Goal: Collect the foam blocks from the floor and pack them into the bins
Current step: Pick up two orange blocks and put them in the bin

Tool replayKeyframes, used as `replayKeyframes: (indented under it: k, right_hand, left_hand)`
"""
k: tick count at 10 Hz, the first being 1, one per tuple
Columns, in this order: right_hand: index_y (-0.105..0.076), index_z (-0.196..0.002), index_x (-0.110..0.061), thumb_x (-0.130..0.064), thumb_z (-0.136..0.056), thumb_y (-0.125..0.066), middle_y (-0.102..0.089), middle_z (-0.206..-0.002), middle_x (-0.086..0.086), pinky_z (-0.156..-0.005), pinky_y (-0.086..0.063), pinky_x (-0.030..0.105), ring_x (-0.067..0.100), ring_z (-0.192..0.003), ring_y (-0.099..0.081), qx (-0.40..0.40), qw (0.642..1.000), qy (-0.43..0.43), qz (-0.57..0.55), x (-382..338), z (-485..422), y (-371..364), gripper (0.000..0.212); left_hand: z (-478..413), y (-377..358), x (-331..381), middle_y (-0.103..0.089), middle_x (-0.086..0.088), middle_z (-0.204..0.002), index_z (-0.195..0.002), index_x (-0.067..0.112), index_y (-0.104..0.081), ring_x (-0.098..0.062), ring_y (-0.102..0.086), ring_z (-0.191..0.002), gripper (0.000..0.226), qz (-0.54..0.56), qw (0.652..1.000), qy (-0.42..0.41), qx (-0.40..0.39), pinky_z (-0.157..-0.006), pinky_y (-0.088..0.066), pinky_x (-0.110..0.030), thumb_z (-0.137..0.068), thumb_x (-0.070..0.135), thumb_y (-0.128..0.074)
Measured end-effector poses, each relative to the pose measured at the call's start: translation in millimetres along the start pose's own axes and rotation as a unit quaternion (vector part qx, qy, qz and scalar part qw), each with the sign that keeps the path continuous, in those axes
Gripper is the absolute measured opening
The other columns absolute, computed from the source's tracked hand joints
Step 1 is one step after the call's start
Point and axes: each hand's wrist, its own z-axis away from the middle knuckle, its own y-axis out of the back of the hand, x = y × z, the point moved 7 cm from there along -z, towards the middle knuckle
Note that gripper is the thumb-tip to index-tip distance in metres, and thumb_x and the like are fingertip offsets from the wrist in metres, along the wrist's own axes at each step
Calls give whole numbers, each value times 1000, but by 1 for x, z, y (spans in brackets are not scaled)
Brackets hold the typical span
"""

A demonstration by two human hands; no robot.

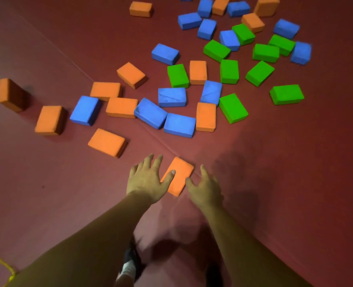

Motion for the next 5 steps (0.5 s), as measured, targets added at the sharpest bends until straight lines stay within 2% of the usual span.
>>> replayKeyframes:
  k: [1,3,4,5]
  right_hand:
    - [-24,-157,-36,-60,-89,-53,-40,-155,12,-108,-41,51,37,-137,-42,1,1000,-29,-8,-14,-38,-61,77]
    - [-14,-159,-41,-62,-90,-52,-36,-154,16,-105,-40,50,39,-134,-38,-24,994,-105,1,11,-119,-179,81]
    - [-21,-158,-32,-58,-92,-55,-46,-148,14,-106,-44,48,37,-131,-46,-31,994,-102,-12,34,-162,-229,79]
    - [-19,-160,-22,-47,-99,-54,-38,-154,19,-112,-39,46,39,-137,-41,-47,993,-109,-9,48,-198,-267,75]
  left_hand:
    - [-49,-26,-37,-21,-4,-166,-160,28,-22,-22,-22,-151,75,4,1000,-18,-8,-123,-14,-43,-97,69,-26]
    - [-126,-144,-108,-16,-6,-167,-160,32,-15,-24,-18,-152,78,-3,999,-14,-45,-125,-10,-44,-95,73,-26]
    - [-170,-214,-136,-15,-6,-168,-161,33,-14,-25,-16,-153,79,-2,998,6,-60,-124,-10,-46,-94,74,-26]
    - [-213,-297,-171,-13,-4,-168,-160,33,-14,-25,-14,-154,80,-5,998,2,-56,-124,-10,-50,-93,75,-26]
